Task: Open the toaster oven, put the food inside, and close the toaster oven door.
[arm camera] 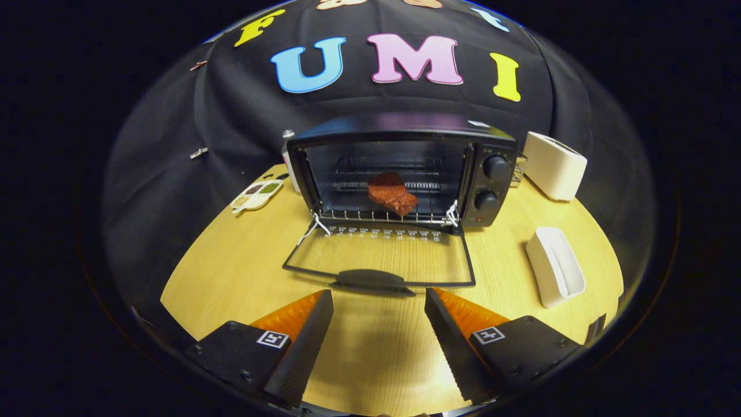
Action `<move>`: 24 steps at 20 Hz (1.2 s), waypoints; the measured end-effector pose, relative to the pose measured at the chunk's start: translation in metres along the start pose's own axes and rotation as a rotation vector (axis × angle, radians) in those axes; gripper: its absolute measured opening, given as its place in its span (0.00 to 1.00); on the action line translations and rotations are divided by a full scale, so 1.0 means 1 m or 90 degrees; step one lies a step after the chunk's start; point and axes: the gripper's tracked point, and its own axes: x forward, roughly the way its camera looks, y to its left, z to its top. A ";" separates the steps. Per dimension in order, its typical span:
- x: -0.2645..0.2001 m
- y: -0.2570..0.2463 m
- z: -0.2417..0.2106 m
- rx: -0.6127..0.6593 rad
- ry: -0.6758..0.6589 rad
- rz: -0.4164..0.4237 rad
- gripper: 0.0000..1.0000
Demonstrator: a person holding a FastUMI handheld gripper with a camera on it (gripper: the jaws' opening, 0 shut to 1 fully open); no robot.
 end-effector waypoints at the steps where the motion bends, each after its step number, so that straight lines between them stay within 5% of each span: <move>1: 0.005 -0.001 -0.006 0.000 0.014 -0.002 0.99; 13: 0.055 -0.007 -0.031 -0.039 0.051 -0.022 0.99; 17: 0.067 0.000 -0.024 -0.003 0.053 0.011 0.99; 24: 0.054 0.003 -0.005 -0.017 0.014 0.019 0.98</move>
